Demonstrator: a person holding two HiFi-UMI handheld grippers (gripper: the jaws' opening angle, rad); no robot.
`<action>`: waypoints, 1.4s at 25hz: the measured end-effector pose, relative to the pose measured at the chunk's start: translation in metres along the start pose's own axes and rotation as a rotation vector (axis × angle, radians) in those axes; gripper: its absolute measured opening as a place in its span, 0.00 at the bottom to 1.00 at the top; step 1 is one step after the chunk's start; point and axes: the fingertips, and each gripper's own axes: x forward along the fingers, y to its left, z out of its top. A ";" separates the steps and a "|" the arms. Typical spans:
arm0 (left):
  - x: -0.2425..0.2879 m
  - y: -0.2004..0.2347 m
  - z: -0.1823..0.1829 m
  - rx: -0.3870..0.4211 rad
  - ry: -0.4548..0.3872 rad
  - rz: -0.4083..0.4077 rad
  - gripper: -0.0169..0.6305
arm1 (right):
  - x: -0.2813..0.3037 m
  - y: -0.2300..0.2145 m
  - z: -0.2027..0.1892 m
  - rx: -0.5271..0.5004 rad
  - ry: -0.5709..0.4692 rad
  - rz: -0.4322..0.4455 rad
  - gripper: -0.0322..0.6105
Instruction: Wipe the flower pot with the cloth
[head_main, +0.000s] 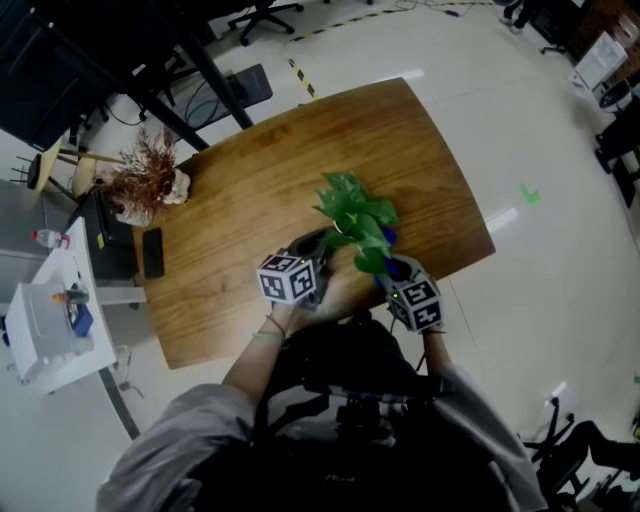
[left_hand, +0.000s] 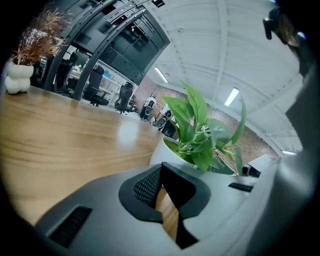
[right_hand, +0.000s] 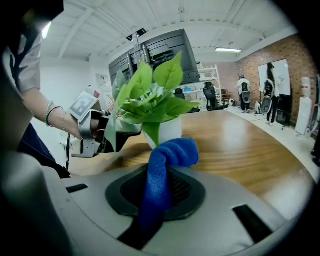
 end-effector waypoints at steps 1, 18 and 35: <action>-0.002 -0.002 -0.004 -0.005 0.002 -0.003 0.03 | -0.004 -0.009 0.000 0.010 -0.003 -0.017 0.14; 0.006 0.000 0.000 0.012 0.004 -0.011 0.03 | 0.025 -0.019 0.044 -0.161 -0.003 0.028 0.14; -0.001 0.013 0.013 -0.046 -0.059 0.026 0.03 | 0.032 0.007 0.017 -0.127 0.049 0.061 0.14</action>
